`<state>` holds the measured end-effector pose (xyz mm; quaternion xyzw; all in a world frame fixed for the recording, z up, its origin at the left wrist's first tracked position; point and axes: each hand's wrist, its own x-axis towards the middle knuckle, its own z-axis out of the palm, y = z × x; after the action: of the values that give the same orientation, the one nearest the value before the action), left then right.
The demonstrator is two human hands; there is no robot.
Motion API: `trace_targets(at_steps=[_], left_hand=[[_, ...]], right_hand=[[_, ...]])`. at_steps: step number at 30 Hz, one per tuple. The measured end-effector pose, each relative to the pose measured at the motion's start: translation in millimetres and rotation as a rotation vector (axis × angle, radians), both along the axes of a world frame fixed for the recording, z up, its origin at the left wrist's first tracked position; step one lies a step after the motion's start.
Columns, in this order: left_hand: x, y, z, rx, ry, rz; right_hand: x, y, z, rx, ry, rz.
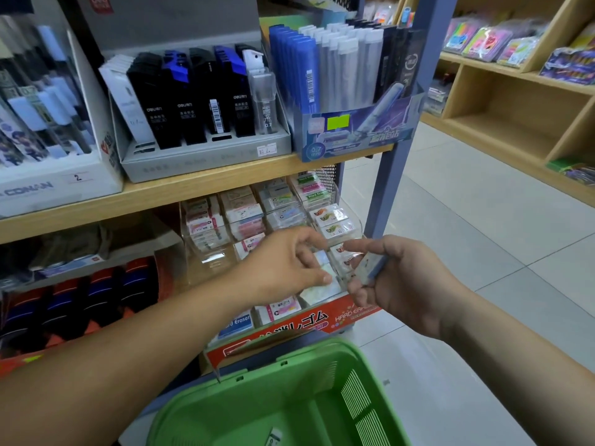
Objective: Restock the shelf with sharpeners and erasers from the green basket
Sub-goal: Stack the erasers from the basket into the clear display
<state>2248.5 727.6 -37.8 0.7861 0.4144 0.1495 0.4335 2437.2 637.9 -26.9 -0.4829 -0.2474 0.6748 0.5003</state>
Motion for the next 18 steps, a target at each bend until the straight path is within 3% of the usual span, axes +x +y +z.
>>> trace_targets(at_steps=[3,6,8,11,18], left_hand=[[6.4,0.5,-10.4,0.157,0.027,-0.021],[3.2,1.8,-15.1,0.323,0.126,-0.098],[-1.8,1.1,-18.3,0.326,0.163,-0.142],[-5.7,-5.0,-20.6,0.336,0.191,-0.186],[-3.4,-1.4,-16.9,0.298,0.029,0.096]], right_hand=[[-0.2,-4.4,-2.6,0.022,-0.061,-0.049],[8.4,-7.0,-4.5,0.087,-0.253,-0.111],[12.5,-9.1,-3.8,0.119,-0.355,-0.110],[13.1,-10.9,-2.9,0.124,-0.320,-0.132],[8.7,-9.1,-4.6,0.152,-0.363,-0.196]])
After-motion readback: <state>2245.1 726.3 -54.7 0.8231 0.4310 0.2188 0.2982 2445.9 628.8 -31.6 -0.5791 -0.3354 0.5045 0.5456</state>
